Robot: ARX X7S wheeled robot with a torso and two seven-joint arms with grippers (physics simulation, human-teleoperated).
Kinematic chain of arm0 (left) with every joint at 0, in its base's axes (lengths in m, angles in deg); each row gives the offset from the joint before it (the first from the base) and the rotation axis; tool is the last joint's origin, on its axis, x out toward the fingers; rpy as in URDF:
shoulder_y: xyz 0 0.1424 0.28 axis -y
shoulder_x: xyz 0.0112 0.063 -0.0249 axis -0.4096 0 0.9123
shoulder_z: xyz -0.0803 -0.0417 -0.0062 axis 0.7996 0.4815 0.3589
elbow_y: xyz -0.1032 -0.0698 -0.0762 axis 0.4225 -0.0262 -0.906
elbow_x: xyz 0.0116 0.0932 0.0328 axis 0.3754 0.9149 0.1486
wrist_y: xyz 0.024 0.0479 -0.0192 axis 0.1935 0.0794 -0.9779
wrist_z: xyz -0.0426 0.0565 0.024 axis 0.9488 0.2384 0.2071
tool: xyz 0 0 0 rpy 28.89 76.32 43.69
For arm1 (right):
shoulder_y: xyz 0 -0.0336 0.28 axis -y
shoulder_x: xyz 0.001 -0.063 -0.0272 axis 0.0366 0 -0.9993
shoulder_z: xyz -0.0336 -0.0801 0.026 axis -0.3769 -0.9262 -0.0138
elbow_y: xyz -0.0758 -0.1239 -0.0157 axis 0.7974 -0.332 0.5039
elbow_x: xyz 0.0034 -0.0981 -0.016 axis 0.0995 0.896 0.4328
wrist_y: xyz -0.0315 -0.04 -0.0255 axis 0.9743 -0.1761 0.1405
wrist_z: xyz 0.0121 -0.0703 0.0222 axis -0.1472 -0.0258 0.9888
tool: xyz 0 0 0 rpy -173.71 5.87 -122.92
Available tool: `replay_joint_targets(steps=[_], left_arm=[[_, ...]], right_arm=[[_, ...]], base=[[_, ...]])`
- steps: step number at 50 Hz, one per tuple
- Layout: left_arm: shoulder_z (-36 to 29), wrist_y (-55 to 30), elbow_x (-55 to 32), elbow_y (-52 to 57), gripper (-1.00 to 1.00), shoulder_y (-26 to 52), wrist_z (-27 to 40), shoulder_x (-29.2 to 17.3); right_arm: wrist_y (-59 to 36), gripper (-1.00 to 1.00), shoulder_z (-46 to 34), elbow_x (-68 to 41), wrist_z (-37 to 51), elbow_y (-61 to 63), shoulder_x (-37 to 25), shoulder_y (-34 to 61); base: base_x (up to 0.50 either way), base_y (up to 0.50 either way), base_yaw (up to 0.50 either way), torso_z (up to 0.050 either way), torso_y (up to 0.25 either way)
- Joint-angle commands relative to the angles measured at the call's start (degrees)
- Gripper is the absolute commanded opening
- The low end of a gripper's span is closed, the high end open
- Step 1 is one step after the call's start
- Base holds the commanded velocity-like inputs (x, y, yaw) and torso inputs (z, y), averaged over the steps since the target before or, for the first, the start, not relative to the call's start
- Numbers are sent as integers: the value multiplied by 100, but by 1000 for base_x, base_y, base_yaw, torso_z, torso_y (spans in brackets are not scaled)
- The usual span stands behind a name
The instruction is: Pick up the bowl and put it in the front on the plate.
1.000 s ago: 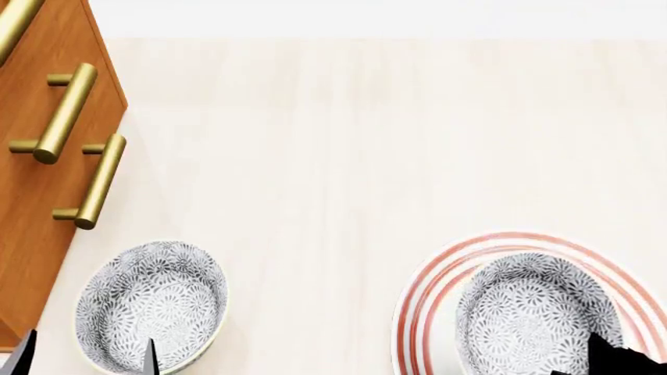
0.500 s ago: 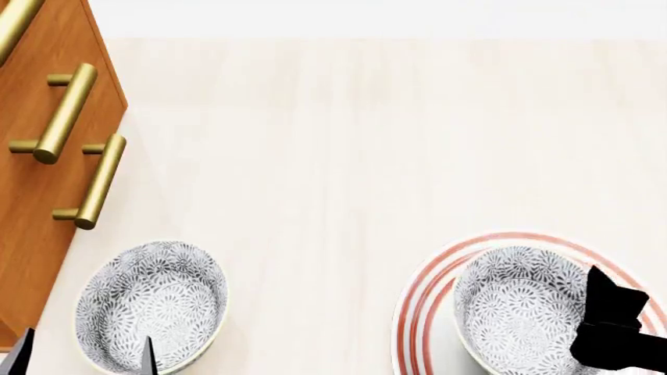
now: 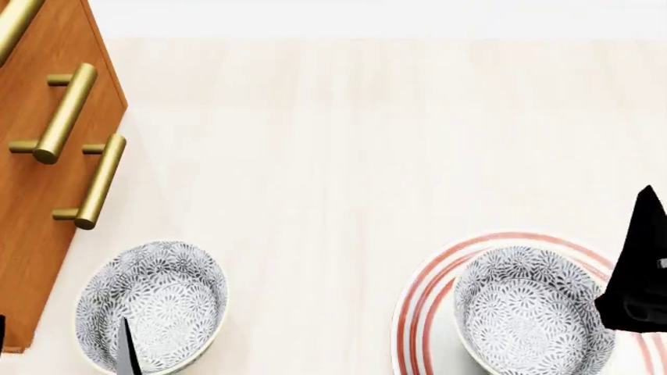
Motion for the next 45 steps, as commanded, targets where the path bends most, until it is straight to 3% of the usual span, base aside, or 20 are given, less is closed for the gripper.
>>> replay_joint_targets(steps=[1,2,3,4,7,14,30,36,45], left_arm=[[539,-81,-46,252,100,97,110,37],[649,18,22,217,100,104,217,16],[679,38,60,225,100,94,246,-4],[828,164,167,240,100,24,381,-73],[978,309,298,234,100,-124,518,-179],[1389,875,581,-501,100,-154,981,-293],[1748,776,677,-302,100,-91,1260,-377],[2008,585,588,-51,100,-51,1365,-455],[2222,295,654,213,100,173,1462,-500]], right_arm=[[742,100,6023,3276,1883,-905,2236,-5532],[436,100,6882,4136,2663,-1271,2699,-5545],[330,100,7456,4747,2818,-1334,2823,-5538],[397,100,7348,5218,2782,-1605,3216,-5385],[175,100,7285,5905,2938,-1769,3625,-5157],[76,100,7489,6736,3269,-1985,3996,-5229],[-123,100,7624,6764,3372,-2083,4088,-5154],[-336,100,7874,6904,3586,-1517,3958,-5266],[-239,100,7925,6990,3623,-1856,4167,-5002]], base=[[0,0,0,0,0],[0,0,0,0,0],[0,0,0,0,0],[0,0,0,0,0],[0,0,0,0,0],[0,0,0,0,0],[0,0,0,0,0],[0,0,0,0,0],[0,0,0,0,0]])
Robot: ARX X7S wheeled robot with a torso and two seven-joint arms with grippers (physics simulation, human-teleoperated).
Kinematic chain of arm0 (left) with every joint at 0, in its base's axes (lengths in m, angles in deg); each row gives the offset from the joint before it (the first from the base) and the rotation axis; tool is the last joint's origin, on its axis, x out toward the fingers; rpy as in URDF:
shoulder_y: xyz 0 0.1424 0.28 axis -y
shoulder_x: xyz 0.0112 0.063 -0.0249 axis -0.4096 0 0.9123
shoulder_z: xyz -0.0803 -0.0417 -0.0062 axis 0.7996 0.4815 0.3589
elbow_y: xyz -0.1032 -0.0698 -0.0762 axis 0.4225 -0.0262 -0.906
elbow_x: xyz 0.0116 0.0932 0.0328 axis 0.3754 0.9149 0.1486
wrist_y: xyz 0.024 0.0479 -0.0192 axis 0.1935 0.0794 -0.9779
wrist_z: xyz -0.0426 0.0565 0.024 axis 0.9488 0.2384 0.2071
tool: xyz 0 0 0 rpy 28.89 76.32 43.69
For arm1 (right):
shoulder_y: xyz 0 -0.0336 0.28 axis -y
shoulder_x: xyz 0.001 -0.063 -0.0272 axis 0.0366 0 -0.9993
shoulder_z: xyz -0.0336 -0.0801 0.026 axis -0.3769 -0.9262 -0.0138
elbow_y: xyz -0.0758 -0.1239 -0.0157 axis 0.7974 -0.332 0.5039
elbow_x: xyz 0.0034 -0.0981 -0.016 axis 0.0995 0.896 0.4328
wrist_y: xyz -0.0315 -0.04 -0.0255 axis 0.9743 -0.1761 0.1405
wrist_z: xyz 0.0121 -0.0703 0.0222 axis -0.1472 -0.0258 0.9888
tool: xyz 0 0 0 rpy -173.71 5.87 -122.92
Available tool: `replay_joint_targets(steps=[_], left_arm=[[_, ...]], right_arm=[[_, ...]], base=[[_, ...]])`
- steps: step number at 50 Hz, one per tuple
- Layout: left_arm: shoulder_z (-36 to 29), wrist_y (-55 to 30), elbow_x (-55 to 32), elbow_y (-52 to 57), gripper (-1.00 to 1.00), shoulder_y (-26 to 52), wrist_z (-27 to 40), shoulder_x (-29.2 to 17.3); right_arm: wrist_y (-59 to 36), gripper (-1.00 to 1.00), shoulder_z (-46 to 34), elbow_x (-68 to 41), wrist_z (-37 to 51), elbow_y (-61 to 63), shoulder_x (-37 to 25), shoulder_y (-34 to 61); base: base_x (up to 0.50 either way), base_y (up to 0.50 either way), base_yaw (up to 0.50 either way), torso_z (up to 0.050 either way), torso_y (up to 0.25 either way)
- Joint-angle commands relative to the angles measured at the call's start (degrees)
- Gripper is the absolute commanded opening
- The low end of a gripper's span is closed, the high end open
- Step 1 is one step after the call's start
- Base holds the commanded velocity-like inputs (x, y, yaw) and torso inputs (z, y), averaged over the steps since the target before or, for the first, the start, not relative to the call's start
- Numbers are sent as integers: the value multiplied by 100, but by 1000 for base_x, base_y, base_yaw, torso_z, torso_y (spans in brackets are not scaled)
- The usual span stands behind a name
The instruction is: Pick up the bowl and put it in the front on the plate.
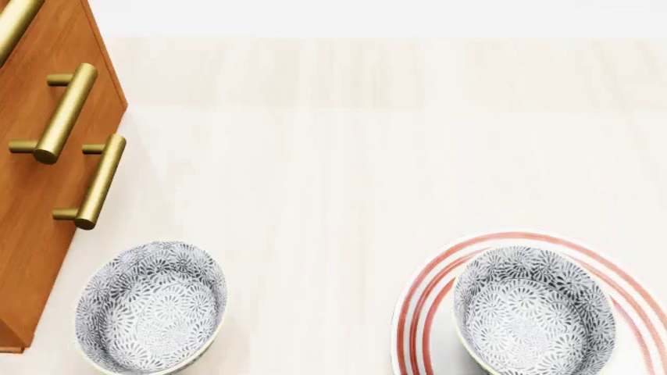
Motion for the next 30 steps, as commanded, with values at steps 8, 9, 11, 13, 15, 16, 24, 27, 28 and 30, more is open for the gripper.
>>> replay_joint_targets(steps=[8,9,11,13,15,16,24,27,28,30], left_arm=[[873,-685,177,1053,100,268,128,-83],[895,-717,180,1096,100,291,135,-87],[984,-784,184,1240,100,367,192,-78],[1033,-825,182,1356,100,445,220,-72],[1106,-881,210,1558,100,518,268,-61],[1152,-888,251,1678,100,527,299,-61],[1419,-876,535,2246,100,485,457,-71],[1368,-770,567,2148,100,474,485,-50],[1351,-742,538,2087,100,470,491,-40],[1341,-719,541,2063,100,466,495,-39]], right_arm=[[-317,100,1017,774,369,645,87,95],[-369,100,1080,789,404,753,65,104],[-405,100,1211,820,453,1043,-2,198],[-427,100,1277,920,486,1188,-6,300],[-443,100,1342,1028,534,1347,16,445],[-474,100,1385,1100,575,1445,42,524],[-600,100,1387,1397,760,2014,318,1107],[-581,100,1262,1397,750,1947,408,1201],[-546,100,1228,1372,735,1904,418,1200],[-538,100,1215,1356,717,1895,412,1203]], base=[[0,0,0,0,0],[0,0,0,0,0],[0,0,0,0,0],[0,0,0,0,0],[0,0,0,0,0],[0,0,0,0,0],[0,0,0,0,0],[0,0,0,0,0],[0,0,0,0,0],[0,0,0,0,0]])
